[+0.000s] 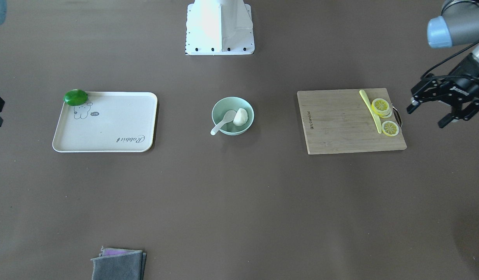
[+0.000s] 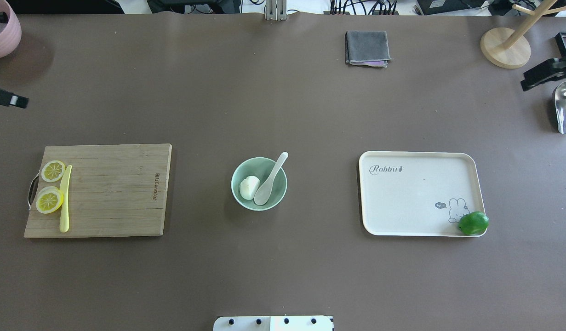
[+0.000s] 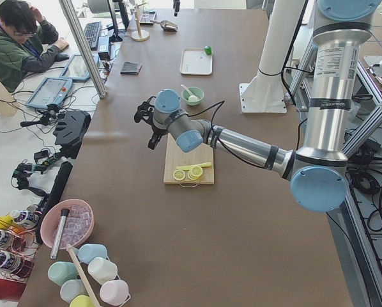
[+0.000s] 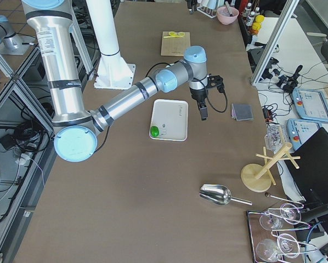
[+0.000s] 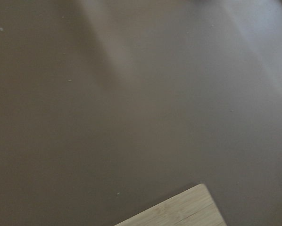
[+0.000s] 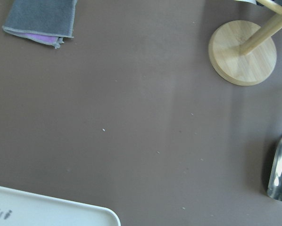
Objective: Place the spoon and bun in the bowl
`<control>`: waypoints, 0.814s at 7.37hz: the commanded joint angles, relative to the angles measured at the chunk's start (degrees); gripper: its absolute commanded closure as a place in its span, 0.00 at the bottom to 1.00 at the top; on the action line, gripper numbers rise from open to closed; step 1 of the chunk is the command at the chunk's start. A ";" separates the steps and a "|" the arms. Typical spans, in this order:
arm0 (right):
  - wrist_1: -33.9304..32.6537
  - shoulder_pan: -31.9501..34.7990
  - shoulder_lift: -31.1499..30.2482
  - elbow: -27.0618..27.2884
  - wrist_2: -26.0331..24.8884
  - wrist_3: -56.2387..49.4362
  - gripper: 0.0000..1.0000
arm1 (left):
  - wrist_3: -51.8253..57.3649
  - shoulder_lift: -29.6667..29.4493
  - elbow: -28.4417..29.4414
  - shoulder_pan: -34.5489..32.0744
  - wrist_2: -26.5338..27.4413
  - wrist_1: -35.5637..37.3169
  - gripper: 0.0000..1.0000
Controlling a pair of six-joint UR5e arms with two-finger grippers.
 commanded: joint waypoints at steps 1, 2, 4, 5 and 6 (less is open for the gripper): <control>-0.30 11.13 -6.86 -3.22 5.20 -18.87 0.00 | 31.10 2.00 0.20 -16.55 -1.88 21.76 0.03; -0.48 12.91 -9.84 -4.10 5.13 -22.77 0.00 | 40.80 1.74 -0.06 -20.88 1.35 29.53 0.02; -0.04 14.07 -12.67 -9.18 4.87 -26.76 0.00 | 43.89 6.72 3.34 -21.63 15.74 31.55 0.02; -0.04 14.07 -13.03 -11.04 5.30 -26.16 0.00 | 44.15 7.00 4.76 -21.89 15.80 29.89 0.02; -0.04 13.98 -13.03 -11.84 6.52 -25.89 0.00 | 43.89 8.57 4.25 -21.72 15.62 29.00 0.02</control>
